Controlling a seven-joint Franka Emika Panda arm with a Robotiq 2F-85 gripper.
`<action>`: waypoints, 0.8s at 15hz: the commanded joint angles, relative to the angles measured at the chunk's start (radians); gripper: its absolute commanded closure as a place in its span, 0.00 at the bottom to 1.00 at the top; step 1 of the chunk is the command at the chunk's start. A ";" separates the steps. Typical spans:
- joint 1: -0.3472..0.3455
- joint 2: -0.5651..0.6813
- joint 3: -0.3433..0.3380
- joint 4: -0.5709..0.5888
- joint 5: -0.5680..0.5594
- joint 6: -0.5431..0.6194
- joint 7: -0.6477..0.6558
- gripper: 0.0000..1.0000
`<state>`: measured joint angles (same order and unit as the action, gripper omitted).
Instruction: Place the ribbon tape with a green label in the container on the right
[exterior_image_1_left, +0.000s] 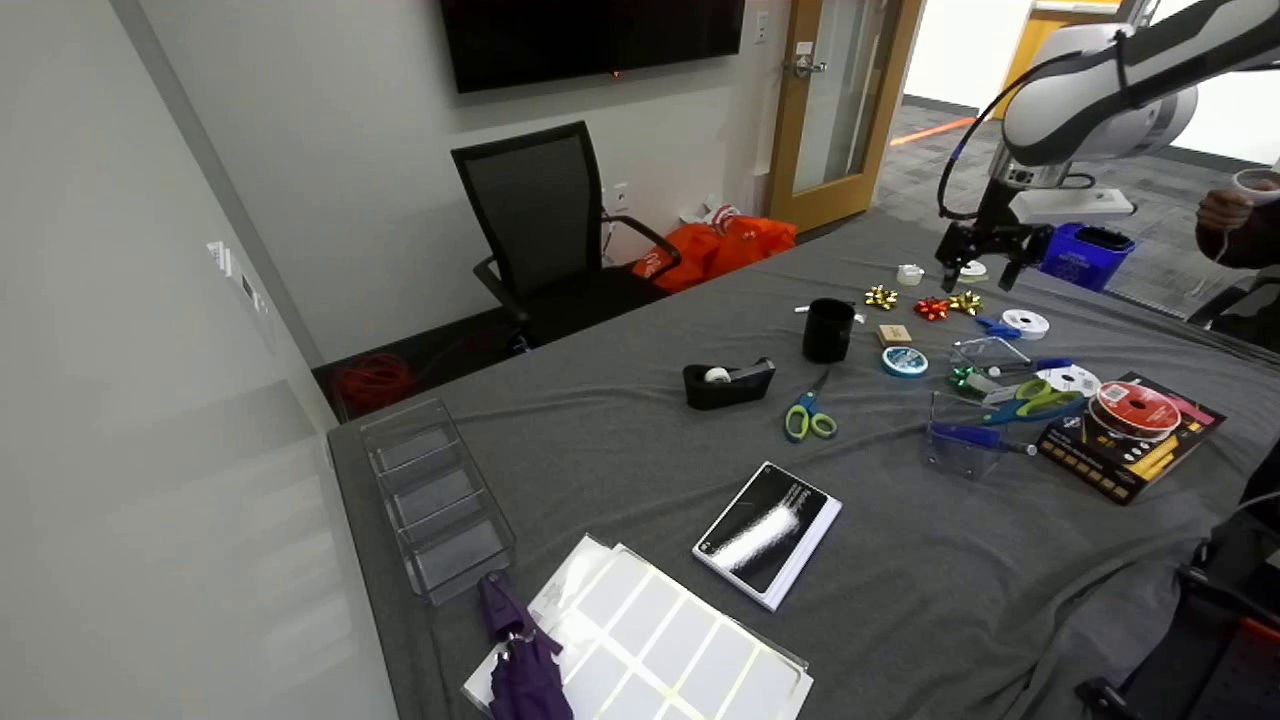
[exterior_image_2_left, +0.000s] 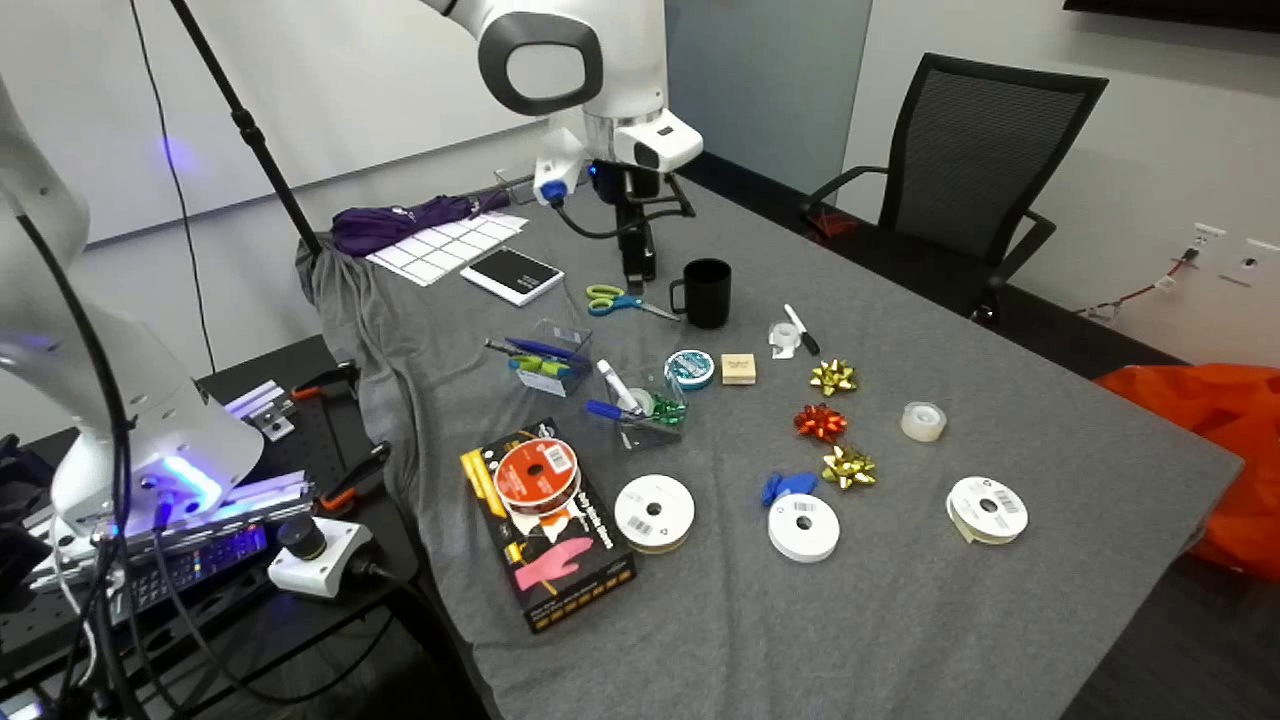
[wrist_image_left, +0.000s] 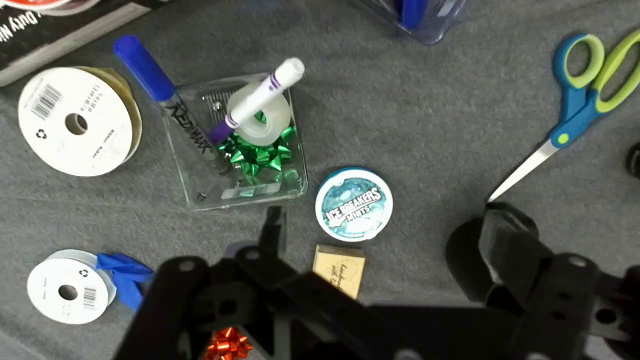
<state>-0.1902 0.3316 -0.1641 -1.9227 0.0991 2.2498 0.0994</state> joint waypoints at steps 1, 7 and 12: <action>-0.015 0.150 0.008 0.154 0.041 0.020 0.017 0.00; -0.027 0.345 0.012 0.324 0.046 0.078 0.040 0.00; -0.057 0.471 0.040 0.420 0.056 0.096 -0.009 0.00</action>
<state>-0.2076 0.7276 -0.1613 -1.5777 0.1308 2.3368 0.1379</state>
